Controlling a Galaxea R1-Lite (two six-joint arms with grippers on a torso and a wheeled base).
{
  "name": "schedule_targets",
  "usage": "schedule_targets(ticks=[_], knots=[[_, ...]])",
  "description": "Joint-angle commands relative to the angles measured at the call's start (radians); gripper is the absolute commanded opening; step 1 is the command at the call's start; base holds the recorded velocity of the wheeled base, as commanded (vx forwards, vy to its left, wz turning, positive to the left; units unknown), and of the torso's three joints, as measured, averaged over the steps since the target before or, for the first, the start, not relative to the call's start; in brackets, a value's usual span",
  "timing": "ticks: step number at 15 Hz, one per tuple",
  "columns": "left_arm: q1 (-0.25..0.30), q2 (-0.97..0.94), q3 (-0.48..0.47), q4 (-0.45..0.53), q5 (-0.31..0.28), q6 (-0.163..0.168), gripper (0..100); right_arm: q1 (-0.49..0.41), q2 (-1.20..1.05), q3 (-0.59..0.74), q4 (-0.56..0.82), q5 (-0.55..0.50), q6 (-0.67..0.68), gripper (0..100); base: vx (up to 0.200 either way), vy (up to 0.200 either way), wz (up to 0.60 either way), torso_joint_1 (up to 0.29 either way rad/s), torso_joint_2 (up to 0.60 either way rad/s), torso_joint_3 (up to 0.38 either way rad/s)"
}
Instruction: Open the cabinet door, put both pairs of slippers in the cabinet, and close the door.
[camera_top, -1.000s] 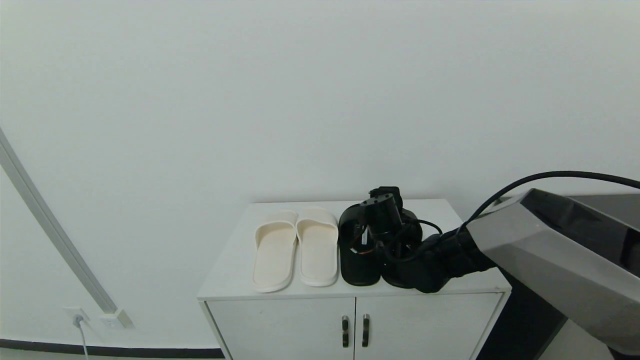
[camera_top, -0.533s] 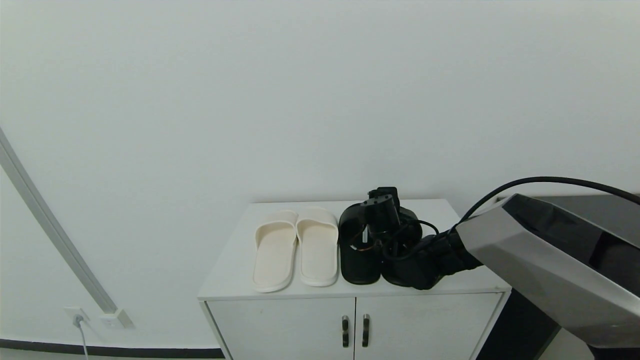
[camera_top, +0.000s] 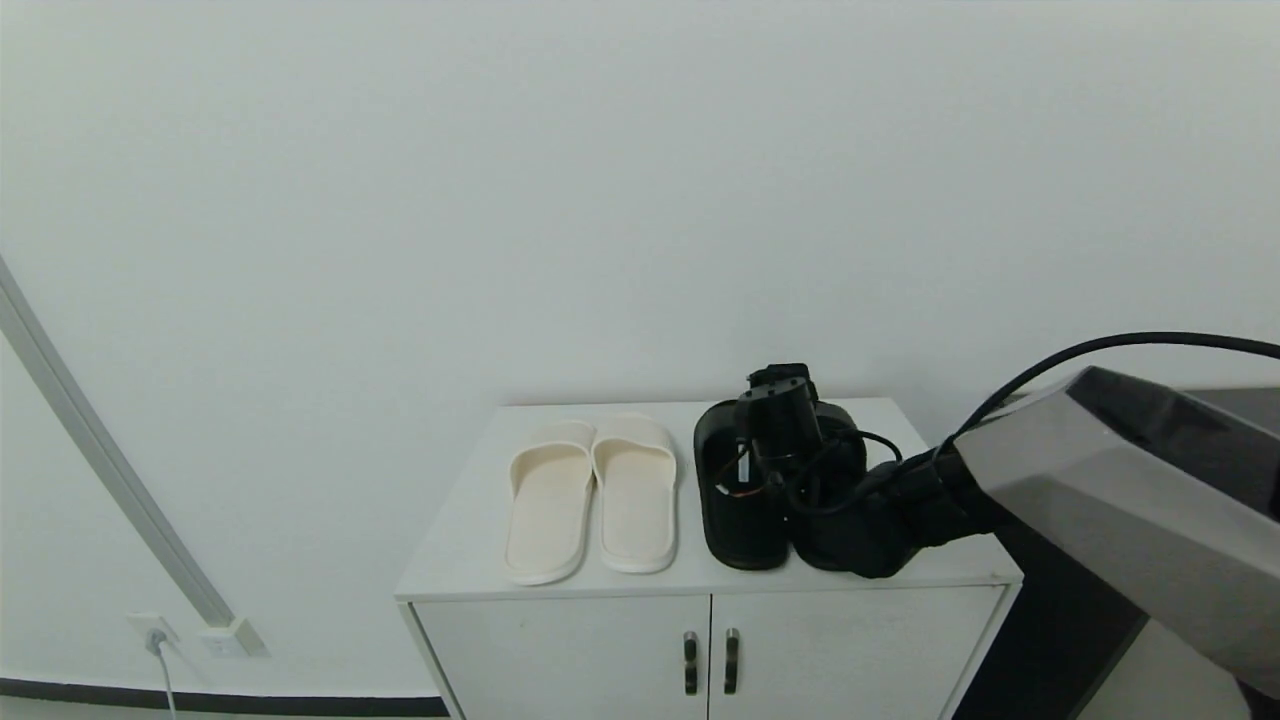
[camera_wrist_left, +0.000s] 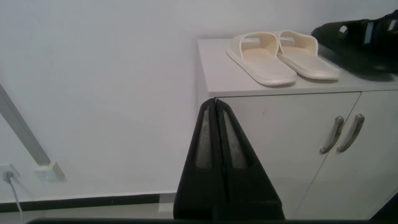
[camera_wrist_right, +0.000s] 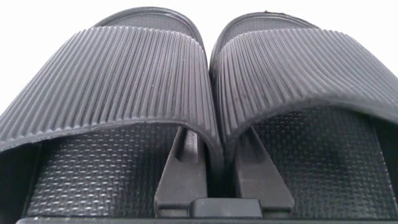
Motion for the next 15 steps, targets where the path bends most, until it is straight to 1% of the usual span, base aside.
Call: schedule_targets(ticks=[1,2,3,5,6,7,8,10,11,13,15], knots=[[0.000,0.000,0.000,0.000,0.000,0.000,0,0.028,-0.215,0.185,-0.063,0.081,-0.070,0,0.000,0.000,0.00,0.000,0.00,0.000],[0.000,0.000,0.000,0.000,0.001,0.000,0,0.038,-0.277,0.265,-0.107,0.138,-0.111,0,0.000,0.000,0.00,0.000,0.00,0.000],[0.000,0.000,0.000,0.000,0.001,0.000,0,0.045,-0.363,0.387,-0.178,0.230,-0.171,0,0.000,0.000,0.00,0.000,0.00,0.000],[0.000,0.000,0.000,0.000,0.000,0.000,0,0.047,-0.478,0.559,-0.257,0.375,-0.244,0,0.000,0.000,0.00,0.000,0.00,0.000],[0.000,0.000,0.000,0.000,0.000,-0.002,0,0.045,-0.529,0.636,-0.282,0.458,-0.278,0,0.000,0.000,0.00,0.000,0.00,0.000],[0.000,0.000,0.000,0.000,0.000,-0.002,0,0.041,-0.561,0.685,-0.296,0.523,-0.298,0,0.000,0.000,0.00,0.000,0.00,0.000],[0.000,0.002,0.000,0.000,0.000,-0.002,0,0.036,-0.609,0.751,-0.311,0.618,-0.314,0,0.000,0.000,0.00,0.000,0.00,0.000],[0.000,0.000,0.000,0.000,0.000,-0.002,0,0.035,-0.664,0.826,-0.313,0.768,-0.335,0,0.000,0.000,0.00,0.000,0.00,0.000],[0.000,0.002,0.000,0.000,0.000,-0.002,0,0.035,-0.679,0.840,-0.311,0.819,-0.346,0,0.000,0.000,0.00,0.000,0.00,0.000],[0.000,0.000,0.000,0.000,0.000,-0.003,0,0.035,-0.695,0.865,-0.307,0.848,-0.412,0,0.000,0.000,0.00,0.000,0.00,0.000],[0.000,0.000,0.000,0.000,0.000,-0.002,0,0.038,-0.695,0.877,-0.305,0.882,-0.424,0,0.000,0.000,0.00,0.000,0.00,0.000]])
